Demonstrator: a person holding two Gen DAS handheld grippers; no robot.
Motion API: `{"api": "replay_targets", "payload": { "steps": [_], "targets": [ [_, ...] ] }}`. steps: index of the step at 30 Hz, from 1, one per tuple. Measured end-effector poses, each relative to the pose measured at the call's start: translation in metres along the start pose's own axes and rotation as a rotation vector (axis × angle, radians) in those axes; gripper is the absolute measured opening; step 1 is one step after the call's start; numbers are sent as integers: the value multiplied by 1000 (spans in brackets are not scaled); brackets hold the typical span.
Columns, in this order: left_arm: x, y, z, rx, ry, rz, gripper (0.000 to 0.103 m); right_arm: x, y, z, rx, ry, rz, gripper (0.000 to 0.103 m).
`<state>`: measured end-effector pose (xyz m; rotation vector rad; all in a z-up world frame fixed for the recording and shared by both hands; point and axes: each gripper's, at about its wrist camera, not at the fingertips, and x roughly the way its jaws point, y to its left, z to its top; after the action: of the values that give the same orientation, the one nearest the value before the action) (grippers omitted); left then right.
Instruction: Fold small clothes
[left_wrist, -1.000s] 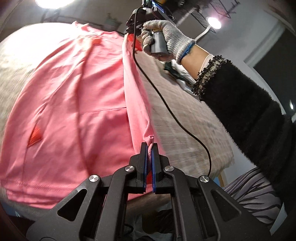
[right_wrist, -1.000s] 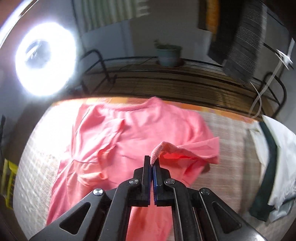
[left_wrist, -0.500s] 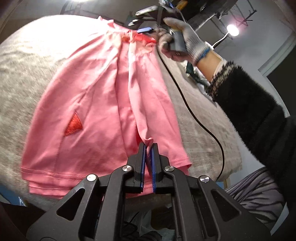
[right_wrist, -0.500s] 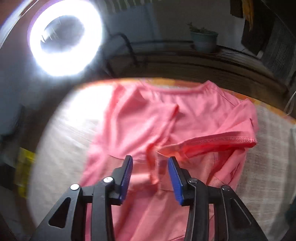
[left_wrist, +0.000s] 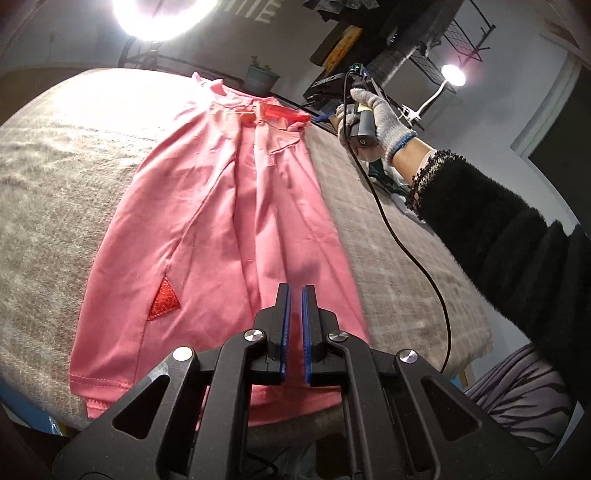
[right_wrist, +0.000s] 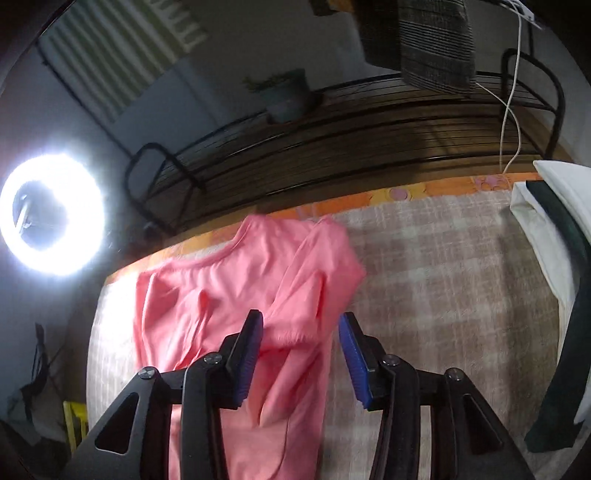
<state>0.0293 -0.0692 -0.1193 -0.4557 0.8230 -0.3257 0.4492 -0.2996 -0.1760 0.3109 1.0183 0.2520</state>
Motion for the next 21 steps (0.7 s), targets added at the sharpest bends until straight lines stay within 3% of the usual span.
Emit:
{"api": "replay_targets", "payload": {
  "steps": [3, 4, 5, 6, 7, 12, 17, 21],
  "targets": [
    [4, 4, 3, -9, -1, 5, 2, 15, 8, 5, -51, 56, -47, 45],
    [5, 6, 4, -13, 0, 5, 2, 21, 13, 5, -78, 86, -58, 40],
    [6, 8, 4, -19, 3, 5, 2, 22, 15, 7, -97, 104, -55, 18],
    [7, 9, 4, -25, 4, 4, 2, 22, 20, 8, -117, 111, -55, 4],
    [7, 10, 4, -30, 6, 4, 2, 19, 25, 9, -136, 107, -59, 2],
    [9, 13, 4, -38, 9, 1, 2, 16, 60, 25, -213, 79, -17, 0],
    [13, 16, 6, -42, 13, 5, 2, 53, 86, 31, -256, 99, -42, 0],
    [17, 22, 6, -56, 26, 13, 2, 83, 91, 28, -248, 109, -11, 0]
  ]
}}
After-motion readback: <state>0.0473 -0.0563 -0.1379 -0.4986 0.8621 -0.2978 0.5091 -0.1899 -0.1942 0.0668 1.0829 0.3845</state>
